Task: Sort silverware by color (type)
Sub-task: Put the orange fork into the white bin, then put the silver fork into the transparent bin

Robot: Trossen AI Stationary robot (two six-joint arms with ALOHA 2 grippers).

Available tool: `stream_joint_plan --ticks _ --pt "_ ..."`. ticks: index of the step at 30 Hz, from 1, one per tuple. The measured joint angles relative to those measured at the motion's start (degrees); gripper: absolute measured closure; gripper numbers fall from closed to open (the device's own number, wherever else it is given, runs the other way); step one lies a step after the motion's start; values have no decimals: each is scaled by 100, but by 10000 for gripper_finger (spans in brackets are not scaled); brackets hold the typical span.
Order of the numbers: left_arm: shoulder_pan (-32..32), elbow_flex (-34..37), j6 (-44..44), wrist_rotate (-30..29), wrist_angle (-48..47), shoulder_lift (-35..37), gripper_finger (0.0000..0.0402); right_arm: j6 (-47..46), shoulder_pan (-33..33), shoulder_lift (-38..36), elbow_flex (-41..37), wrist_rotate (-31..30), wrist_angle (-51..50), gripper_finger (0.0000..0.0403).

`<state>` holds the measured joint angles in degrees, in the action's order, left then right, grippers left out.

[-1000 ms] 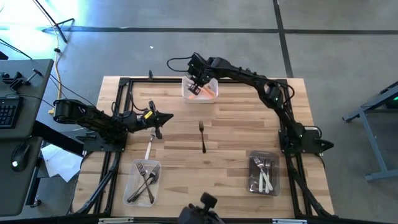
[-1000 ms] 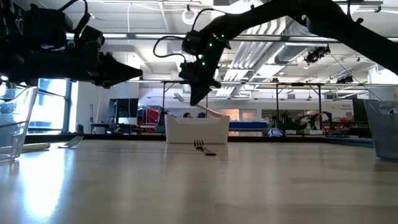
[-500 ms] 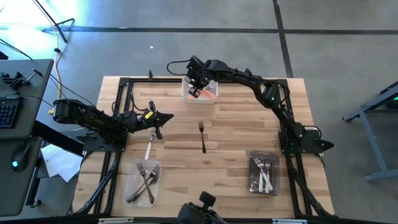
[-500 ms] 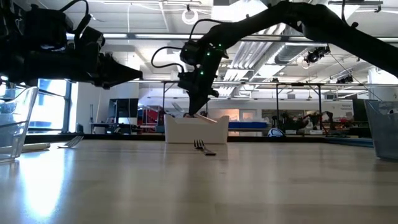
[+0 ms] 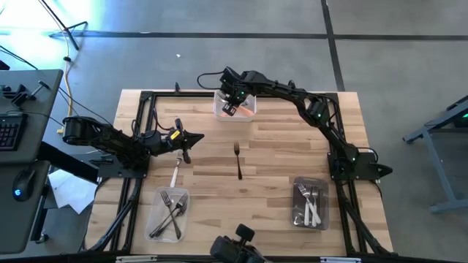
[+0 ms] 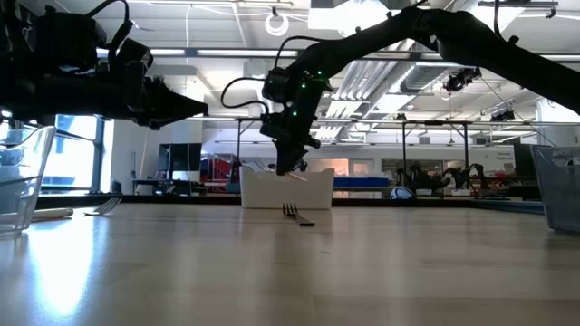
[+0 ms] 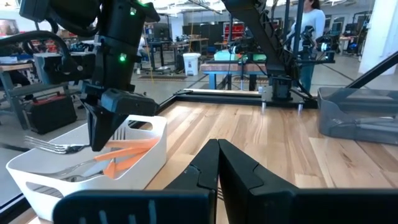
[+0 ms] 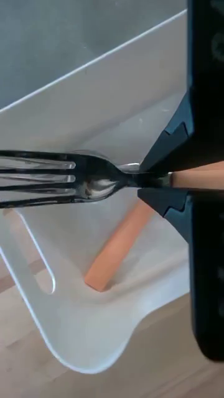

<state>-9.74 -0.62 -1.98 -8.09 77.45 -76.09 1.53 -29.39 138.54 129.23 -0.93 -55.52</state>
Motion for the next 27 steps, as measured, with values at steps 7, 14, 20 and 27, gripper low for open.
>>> stream_joint_plan --ticks 7,14,20,27 --pt "0 0 -7 0 1 0 401 26 0 0 0 -72 14 294" --pt "0 0 -13 1 -2 1 401 149 0 -33 2 -282 84 287" --pt "0 0 -15 1 -7 1 401 93 0 120 7 -188 171 388" --pt "0 0 -17 0 -11 1 401 4 0 162 2 -94 59 381"
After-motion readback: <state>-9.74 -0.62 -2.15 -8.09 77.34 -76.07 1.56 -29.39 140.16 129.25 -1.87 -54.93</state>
